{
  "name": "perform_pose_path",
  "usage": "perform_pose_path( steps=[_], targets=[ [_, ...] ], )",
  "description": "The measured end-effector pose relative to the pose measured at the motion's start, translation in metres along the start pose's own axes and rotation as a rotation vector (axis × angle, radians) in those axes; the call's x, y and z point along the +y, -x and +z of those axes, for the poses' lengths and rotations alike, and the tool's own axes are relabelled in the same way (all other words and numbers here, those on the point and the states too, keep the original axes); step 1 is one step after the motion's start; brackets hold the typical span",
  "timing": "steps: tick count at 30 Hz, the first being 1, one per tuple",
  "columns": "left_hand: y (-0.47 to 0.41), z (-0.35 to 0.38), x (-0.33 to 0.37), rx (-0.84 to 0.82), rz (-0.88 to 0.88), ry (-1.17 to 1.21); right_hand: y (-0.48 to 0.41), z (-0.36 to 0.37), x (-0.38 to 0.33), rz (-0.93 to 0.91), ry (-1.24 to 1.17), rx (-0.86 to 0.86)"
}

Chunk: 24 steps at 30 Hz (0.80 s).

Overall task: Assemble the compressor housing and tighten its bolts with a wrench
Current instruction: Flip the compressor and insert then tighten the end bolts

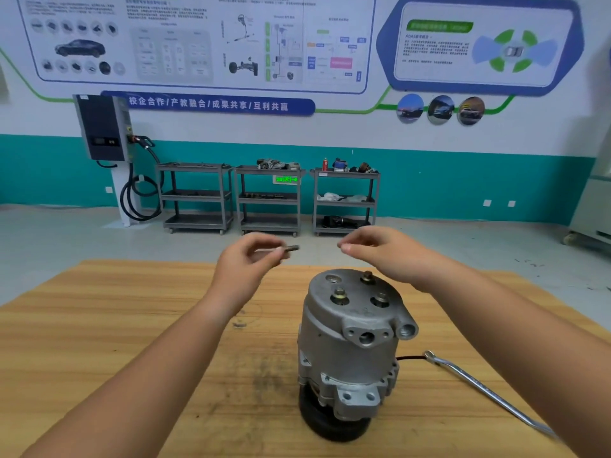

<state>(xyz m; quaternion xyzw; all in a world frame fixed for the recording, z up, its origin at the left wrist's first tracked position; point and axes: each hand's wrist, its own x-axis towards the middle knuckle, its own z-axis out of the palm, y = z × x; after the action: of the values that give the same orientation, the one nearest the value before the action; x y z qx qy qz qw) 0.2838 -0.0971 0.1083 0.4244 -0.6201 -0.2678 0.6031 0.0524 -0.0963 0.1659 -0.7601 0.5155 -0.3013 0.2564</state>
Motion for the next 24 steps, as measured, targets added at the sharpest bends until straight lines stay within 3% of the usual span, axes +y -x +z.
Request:
perform_pose_path(
  steps=[3,7,16,24],
  targets=[
    [-0.004,0.018,0.039,-0.208,0.121,-0.141,-0.002,0.007,-0.006,-0.082,0.044,-0.038],
    [-0.007,0.033,0.051,-0.397,0.14,-0.453,-0.003,0.014,-0.008,-0.126,0.199,-0.049],
    [-0.022,0.046,0.065,-0.504,0.141,-0.726,-0.003,0.011,-0.005,-0.044,0.225,-0.067],
    [-0.032,0.042,0.07,-0.579,0.141,-0.749,-0.008,0.008,-0.011,0.022,0.332,-0.064]
  ],
)
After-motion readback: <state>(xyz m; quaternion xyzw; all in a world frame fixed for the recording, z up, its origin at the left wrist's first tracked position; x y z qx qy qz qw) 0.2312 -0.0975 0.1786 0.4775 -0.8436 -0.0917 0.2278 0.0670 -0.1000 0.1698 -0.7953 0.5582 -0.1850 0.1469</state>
